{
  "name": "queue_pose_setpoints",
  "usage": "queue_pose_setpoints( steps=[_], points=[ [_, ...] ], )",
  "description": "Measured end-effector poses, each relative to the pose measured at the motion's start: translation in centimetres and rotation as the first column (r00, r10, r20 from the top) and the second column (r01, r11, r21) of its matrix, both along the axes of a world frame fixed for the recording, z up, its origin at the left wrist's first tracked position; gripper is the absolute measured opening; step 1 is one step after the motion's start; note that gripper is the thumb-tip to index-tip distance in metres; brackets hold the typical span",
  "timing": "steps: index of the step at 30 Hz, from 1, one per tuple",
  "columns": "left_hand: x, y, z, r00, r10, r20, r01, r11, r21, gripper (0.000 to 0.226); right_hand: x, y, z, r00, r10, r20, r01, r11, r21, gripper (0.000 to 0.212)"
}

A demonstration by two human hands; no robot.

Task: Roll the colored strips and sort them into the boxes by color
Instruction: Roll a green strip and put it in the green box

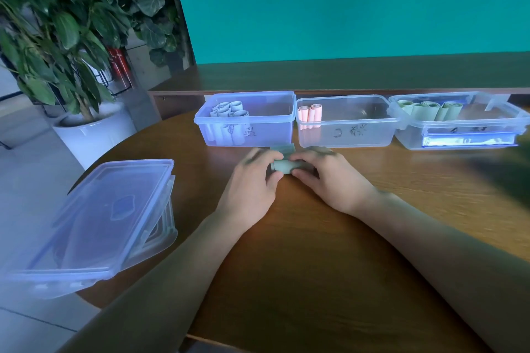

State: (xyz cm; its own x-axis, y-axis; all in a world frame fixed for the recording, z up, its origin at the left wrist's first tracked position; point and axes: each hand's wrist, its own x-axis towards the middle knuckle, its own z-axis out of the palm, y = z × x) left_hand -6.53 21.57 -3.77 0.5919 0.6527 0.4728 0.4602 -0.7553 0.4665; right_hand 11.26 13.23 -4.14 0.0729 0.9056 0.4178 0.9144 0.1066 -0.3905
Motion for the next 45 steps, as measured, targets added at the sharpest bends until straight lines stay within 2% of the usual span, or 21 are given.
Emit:
queue_pose_setpoints(
  steps=[6,10,13,19,24,29,35,45],
  points=[
    [0.4,0.5,-0.3,0.998,0.021,-0.06,-0.02,1.0,0.014,0.035,0.2,0.5,0.2,1.0,0.016,0.017,-0.016,1.0,-0.021,0.039],
    [1.0,1.0,-0.3,0.992,0.044,-0.118,-0.04,0.999,0.033,0.042,0.1,0.7,0.2,1.0,0.011,0.018,-0.012,0.996,0.085,0.03],
    [1.4,1.5,-0.3,0.989,0.066,-0.132,-0.059,0.997,0.054,0.044,0.3,0.9,0.1,1.0,-0.004,0.028,0.002,0.998,0.063,0.028],
    [1.8,2.0,-0.1,0.998,0.046,-0.046,-0.041,0.995,0.086,0.031,0.5,1.7,0.2,1.0,-0.022,0.009,0.022,0.999,-0.026,0.04],
    [2.6,2.9,-0.3,0.996,0.052,-0.072,-0.049,0.998,0.042,0.039,0.5,2.7,0.2,0.999,-0.054,0.003,0.054,0.996,-0.065,0.041],
    [3.5,4.2,-0.2,0.997,0.071,-0.03,-0.072,0.997,-0.033,0.033,0.4,3.7,0.1,0.994,-0.096,-0.047,0.094,0.995,-0.032,0.042],
    [3.9,4.7,-0.2,0.997,0.073,-0.006,-0.073,0.988,-0.137,0.03,0.5,3.7,0.1,0.99,-0.129,-0.065,0.129,0.992,-0.002,0.03],
    [2.0,1.9,-0.1,0.999,-0.047,-0.019,0.045,0.995,-0.084,0.02,0.4,0.2,-0.1,0.996,-0.046,-0.073,0.048,0.998,0.028,0.027]
  ],
)
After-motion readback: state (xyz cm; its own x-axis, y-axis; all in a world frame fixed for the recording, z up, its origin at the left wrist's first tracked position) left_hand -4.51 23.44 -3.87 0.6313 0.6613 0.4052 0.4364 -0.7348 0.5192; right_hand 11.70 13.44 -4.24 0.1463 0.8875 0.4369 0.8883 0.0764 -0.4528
